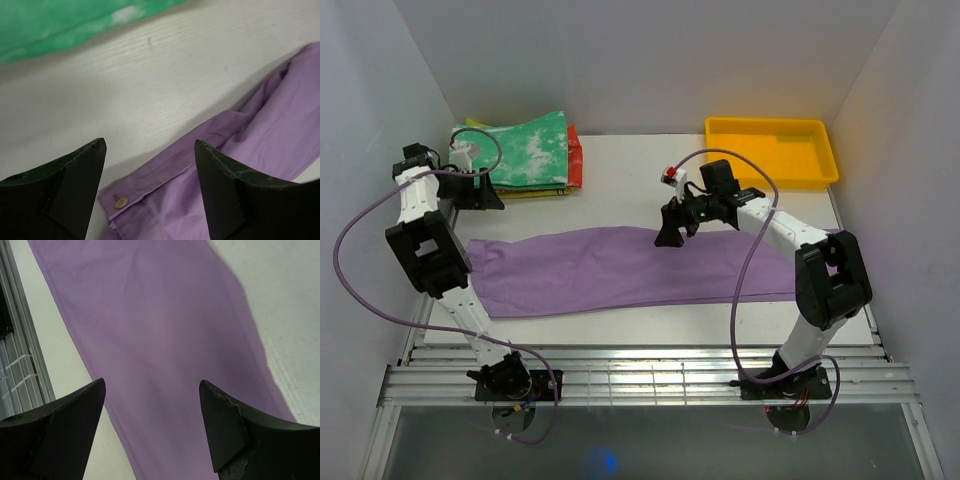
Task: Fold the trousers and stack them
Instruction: Fold the trousers
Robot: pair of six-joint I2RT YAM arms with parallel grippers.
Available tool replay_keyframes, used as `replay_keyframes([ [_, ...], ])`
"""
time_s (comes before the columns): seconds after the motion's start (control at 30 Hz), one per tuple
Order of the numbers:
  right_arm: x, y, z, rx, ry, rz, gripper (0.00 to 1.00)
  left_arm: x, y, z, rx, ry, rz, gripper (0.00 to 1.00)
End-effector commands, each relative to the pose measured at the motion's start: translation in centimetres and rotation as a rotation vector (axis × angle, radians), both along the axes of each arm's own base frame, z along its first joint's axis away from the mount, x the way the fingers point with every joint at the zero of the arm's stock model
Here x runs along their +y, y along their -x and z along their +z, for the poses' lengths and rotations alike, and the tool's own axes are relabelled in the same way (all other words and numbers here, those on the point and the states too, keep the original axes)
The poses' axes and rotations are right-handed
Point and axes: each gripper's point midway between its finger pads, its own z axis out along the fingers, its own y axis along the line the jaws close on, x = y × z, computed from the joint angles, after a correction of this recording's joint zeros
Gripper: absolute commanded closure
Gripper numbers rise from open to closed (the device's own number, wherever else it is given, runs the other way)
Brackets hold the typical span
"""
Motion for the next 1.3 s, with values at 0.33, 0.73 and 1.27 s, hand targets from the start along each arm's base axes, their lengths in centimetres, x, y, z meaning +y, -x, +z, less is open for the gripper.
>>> replay_keyframes([
  [0.33, 0.6, 1.9, -10.1, 0.035, 0.253, -0.014, 0.22, 6.2, 4.6, -5.7, 0.323, -0.213, 0.172, 0.26],
  [0.73, -2.1, 3.7, -15.0, 0.143, 0.391, -0.111, 0.33, 5.8, 6.4, -5.6, 0.397, -0.127, 0.287, 0.72],
  [1.27, -2.7, 6.1, -13.6, 0.189, 0.395, -0.061, 0.37, 6.8, 4.4, 4.1, 0.0, 0.02, 0.229, 1.0],
])
